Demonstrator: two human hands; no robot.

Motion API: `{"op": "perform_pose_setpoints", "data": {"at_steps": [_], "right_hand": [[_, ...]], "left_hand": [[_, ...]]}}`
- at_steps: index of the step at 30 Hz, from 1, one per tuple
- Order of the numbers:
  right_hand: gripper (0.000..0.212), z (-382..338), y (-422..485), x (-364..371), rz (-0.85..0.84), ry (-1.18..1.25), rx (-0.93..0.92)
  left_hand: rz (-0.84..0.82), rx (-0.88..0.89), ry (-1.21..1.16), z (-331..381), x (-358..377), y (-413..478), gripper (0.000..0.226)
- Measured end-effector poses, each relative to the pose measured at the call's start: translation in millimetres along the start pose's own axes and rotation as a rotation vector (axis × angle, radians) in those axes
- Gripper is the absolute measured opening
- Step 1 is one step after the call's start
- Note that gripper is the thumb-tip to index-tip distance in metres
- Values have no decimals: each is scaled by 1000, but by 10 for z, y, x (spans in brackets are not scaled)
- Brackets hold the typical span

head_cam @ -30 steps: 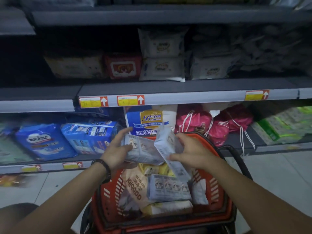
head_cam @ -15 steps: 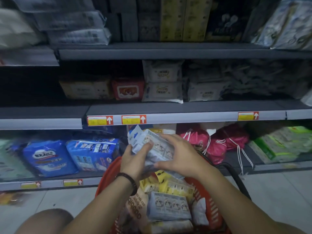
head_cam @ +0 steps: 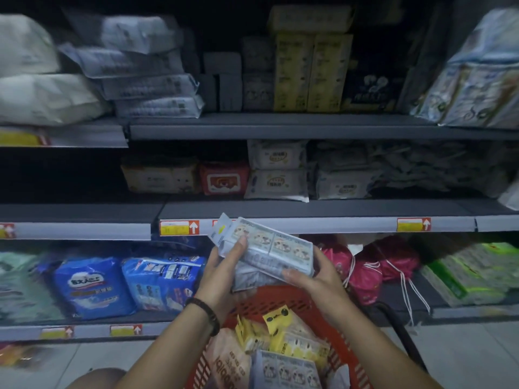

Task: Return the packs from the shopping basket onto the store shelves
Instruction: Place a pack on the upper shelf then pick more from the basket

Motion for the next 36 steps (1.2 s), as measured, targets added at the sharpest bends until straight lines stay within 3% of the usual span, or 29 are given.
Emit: {"op": "perform_pose_setpoints", "data": {"at_steps": [1, 6, 9, 12, 15, 18, 21, 23, 25, 27, 31, 33, 36], "right_hand": [[76, -47, 0, -13, 35, 10, -2], [62, -406, -43, -95, 190, 35, -39], [51, -767, -68, -185, 232, 32, -98], [57, -1176, 5, -313, 257, -9, -167], [59, -1692, 178, -412, 267, -19, -240], [67, -2245, 447, -511, 315, -10, -313], [68, -2726, 864, -580, 316, -25, -331], [74, -2974, 1193, -585, 309, -50, -324], [78, -3134, 1488, -560, 315, -132, -317], [68, -3165, 1755, -492, 277, -290, -296], [86, -2965, 2087, -398, 165, -546, -183], [78, -2966, 2145, -440, 173, -550, -184], [47, -3049, 2135, -492, 139, -562, -196]], "left_hand": [[-15, 47, 25, 57, 22, -36, 57], [-29, 220, 216, 387, 85, -123, 95], [-133, 297, 314, 676, 206, -147, 79], [-256, 394, 397, 1065, 392, -152, 75], [-268, 547, 461, 1568, 549, -135, 65], [-183, 796, 646, 2207, 766, -126, 55], [-82, 931, 783, 2773, 965, -7, 39], [-26, 1015, 798, 3065, 1101, 102, 42], [57, 1018, 786, 3242, 1160, 305, 59], [141, 982, 888, 3255, 1191, 550, 77], [215, 1053, 1307, 3080, 1299, 813, 65], [197, 1057, 1324, 3047, 1321, 871, 63], [146, 1060, 1335, 3017, 1377, 884, 63]]}}
Point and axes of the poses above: each hand's wrist, its own y-axis towards the middle knuckle, its own x-axis out of the palm, z = x × y, the point moved 8 cm from there along y, towards the middle knuckle, and after that the axes turned 14 degrees about -y, right-handed, at the moved point
